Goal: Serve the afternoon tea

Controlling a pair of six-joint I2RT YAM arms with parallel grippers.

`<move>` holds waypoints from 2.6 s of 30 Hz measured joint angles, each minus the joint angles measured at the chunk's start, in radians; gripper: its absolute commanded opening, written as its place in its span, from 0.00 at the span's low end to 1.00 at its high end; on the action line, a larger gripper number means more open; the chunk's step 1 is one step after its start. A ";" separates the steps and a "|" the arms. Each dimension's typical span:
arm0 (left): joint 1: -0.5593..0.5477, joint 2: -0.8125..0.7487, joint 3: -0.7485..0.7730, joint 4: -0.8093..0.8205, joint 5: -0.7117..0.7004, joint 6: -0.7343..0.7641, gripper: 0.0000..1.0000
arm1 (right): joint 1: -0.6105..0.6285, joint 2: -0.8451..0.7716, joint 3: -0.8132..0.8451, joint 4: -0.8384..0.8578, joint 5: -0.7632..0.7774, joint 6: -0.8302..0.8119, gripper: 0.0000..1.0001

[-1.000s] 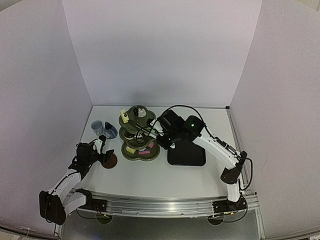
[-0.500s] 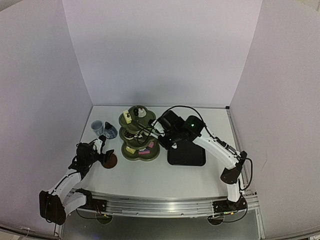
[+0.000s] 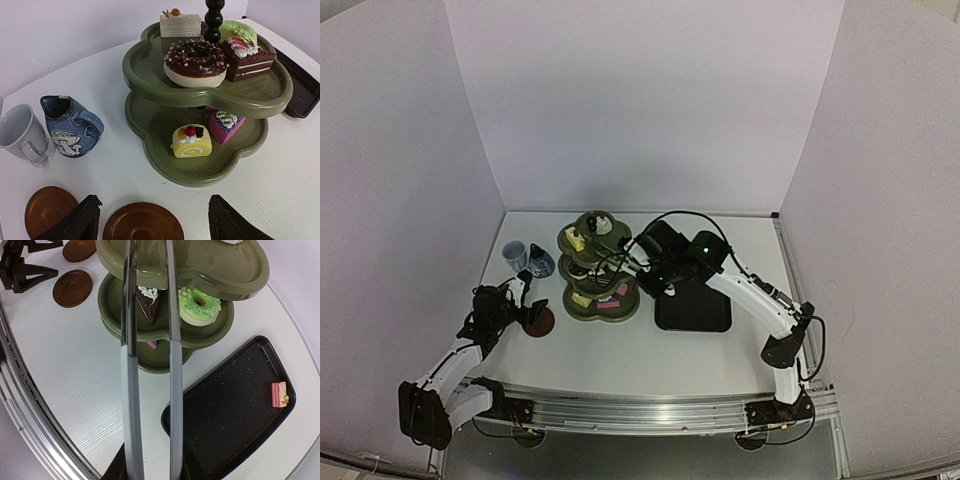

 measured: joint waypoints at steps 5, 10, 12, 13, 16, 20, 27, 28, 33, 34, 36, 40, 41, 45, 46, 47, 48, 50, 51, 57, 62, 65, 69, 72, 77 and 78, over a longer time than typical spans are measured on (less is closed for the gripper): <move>0.000 0.000 0.000 0.000 0.000 0.000 0.75 | 0.000 0.000 0.000 0.000 0.005 0.007 0.25; 0.000 0.000 0.000 0.000 0.000 0.001 0.75 | 0.000 -0.002 0.000 0.000 0.002 0.011 0.24; 0.000 0.000 0.000 0.000 0.000 0.001 0.75 | 0.000 -0.007 0.000 0.000 0.001 0.012 0.24; 0.000 0.000 -0.001 0.000 0.000 0.001 0.75 | 0.000 -0.013 -0.001 0.000 0.001 0.013 0.24; 0.000 0.000 -0.001 0.001 0.000 0.003 0.75 | 0.000 -0.043 -0.012 -0.001 0.003 0.028 0.24; 0.000 0.000 -0.002 0.008 0.000 0.005 0.75 | 0.000 -0.113 -0.043 -0.002 0.003 0.052 0.24; 0.000 0.000 -0.002 0.008 0.000 0.005 0.75 | -0.019 -0.288 -0.186 0.004 0.031 0.114 0.23; 0.000 0.000 -0.002 0.008 0.000 0.005 0.75 | -0.034 -0.324 -0.225 0.004 0.035 0.127 0.22; 0.000 0.000 -0.005 0.009 0.000 0.005 0.75 | -0.195 -0.494 -0.395 0.003 0.047 0.191 0.22; 0.000 0.000 -0.007 0.009 0.000 0.005 0.75 | -0.234 -0.522 -0.423 0.008 0.054 0.202 0.22; 0.000 0.000 -0.008 0.009 0.000 0.005 0.75 | -0.288 -0.562 -0.461 0.011 0.063 0.219 0.23; 0.000 0.000 -0.008 0.009 0.001 0.005 0.75 | -0.375 -0.583 -0.516 0.034 0.055 0.232 0.25; 0.000 0.000 -0.008 0.009 0.001 0.005 0.75 | -0.403 -0.576 -0.529 0.041 0.047 0.233 0.25; 0.000 0.000 -0.008 0.007 0.000 0.005 0.74 | -0.539 -0.481 -0.583 0.072 -0.020 0.215 0.22; 0.000 0.000 -0.008 0.007 0.000 0.006 0.75 | -0.565 -0.447 -0.592 0.080 -0.034 0.206 0.21; 0.000 -0.001 -0.008 0.006 0.000 0.007 0.75 | -0.591 -0.410 -0.598 0.087 -0.048 0.198 0.20; 0.000 -0.001 -0.008 0.005 0.000 0.008 0.74 | -0.616 -0.370 -0.602 0.094 -0.062 0.190 0.19; 0.000 -0.004 -0.008 0.001 0.000 0.008 0.74 | -0.652 -0.304 -0.606 0.105 -0.082 0.173 0.16; 0.000 -0.005 -0.008 -0.002 0.000 0.008 0.74 | -0.665 -0.278 -0.606 0.109 -0.087 0.166 0.15; 0.000 -0.007 -0.008 -0.003 0.000 0.008 0.74 | -0.706 -0.163 -0.591 0.117 -0.088 0.133 0.13; 0.000 -0.007 -0.008 -0.003 0.000 0.012 0.74 | -0.707 -0.092 -0.582 0.130 -0.090 0.120 0.13; 0.000 -0.007 -0.008 -0.003 0.000 0.015 0.74 | -0.707 -0.067 -0.582 0.131 -0.088 0.114 0.13; 0.000 -0.007 -0.008 -0.003 0.000 0.015 0.75 | -0.707 -0.057 -0.582 0.132 -0.088 0.109 0.13; 0.000 -0.007 -0.008 -0.003 0.000 0.015 0.75 | -0.707 -0.056 -0.582 0.133 -0.093 0.109 0.13; 0.000 -0.007 -0.008 -0.003 0.000 0.016 0.75 | -0.707 -0.056 -0.610 0.144 -0.108 0.108 0.13; 0.000 -0.007 -0.008 -0.002 0.000 0.016 0.75 | -0.707 -0.056 -0.622 0.145 -0.114 0.108 0.13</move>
